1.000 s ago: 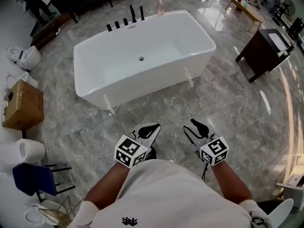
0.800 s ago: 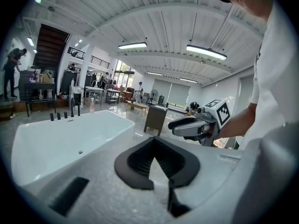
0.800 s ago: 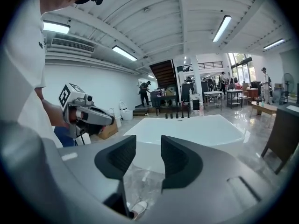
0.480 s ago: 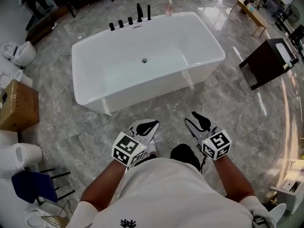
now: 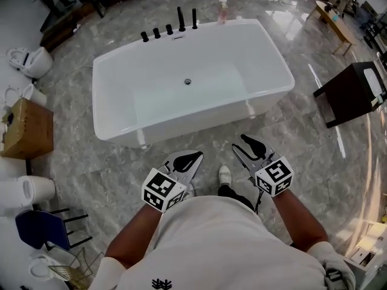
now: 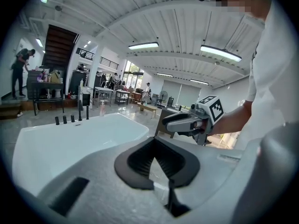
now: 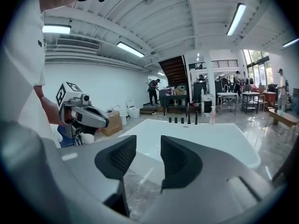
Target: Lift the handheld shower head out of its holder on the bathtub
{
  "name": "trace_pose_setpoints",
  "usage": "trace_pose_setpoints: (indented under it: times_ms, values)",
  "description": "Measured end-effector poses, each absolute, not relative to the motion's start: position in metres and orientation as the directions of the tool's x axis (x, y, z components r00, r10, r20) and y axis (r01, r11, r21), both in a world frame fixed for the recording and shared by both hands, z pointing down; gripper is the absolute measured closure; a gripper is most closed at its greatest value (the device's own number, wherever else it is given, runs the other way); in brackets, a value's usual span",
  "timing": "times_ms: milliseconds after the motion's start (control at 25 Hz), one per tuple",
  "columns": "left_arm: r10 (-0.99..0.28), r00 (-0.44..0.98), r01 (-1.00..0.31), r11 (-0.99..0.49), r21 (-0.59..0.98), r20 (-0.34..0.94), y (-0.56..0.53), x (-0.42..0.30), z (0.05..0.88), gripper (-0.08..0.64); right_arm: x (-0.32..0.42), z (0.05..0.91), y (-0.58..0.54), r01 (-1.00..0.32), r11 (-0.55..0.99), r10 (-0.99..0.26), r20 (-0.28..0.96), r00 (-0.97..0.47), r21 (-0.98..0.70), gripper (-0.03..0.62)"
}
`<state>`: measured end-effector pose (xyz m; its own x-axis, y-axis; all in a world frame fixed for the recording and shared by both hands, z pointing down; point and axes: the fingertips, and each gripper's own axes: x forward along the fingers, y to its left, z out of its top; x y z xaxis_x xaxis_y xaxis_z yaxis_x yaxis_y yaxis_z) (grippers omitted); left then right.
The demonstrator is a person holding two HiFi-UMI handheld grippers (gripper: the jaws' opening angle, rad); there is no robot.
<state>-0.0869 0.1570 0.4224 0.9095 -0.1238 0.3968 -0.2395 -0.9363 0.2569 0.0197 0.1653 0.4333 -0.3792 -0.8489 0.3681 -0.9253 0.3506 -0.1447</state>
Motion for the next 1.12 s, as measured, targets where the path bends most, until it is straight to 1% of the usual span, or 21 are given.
trace_pose_setpoints:
  times_ms: [240, 440, 680, 1000, 1120]
  values:
    - [-0.210, 0.894, -0.326, -0.910, 0.254, 0.395, 0.130, -0.027, 0.419, 0.554, 0.077, 0.440, 0.124, -0.890, 0.425, -0.819, 0.348, -0.456, -0.165, 0.416]
    - [-0.282, 0.877, -0.392, -0.888, 0.241, 0.389, 0.109, 0.009, 0.418, 0.554, 0.111, 0.458, 0.097, -0.853, 0.492, -0.772, 0.366, -0.520, -0.174, 0.419]
    - [-0.284, 0.871, -0.396, -0.889, 0.230, 0.401, 0.076, 0.013, 0.417, 0.554, 0.114, 0.455, 0.047, -0.846, 0.505, -0.767, 0.360, -0.530, -0.171, 0.420]
    - [-0.282, 0.887, -0.386, -0.887, 0.253, 0.366, 0.031, 0.007, 0.411, 0.554, 0.116, 0.454, -0.020, -0.854, 0.499, -0.769, 0.380, -0.514, -0.147, 0.420]
    - [-0.307, 0.881, -0.417, -0.864, 0.282, 0.361, 0.013, -0.004, 0.416, 0.554, 0.123, 0.462, -0.049, -0.862, 0.494, -0.774, 0.392, -0.497, -0.119, 0.419]
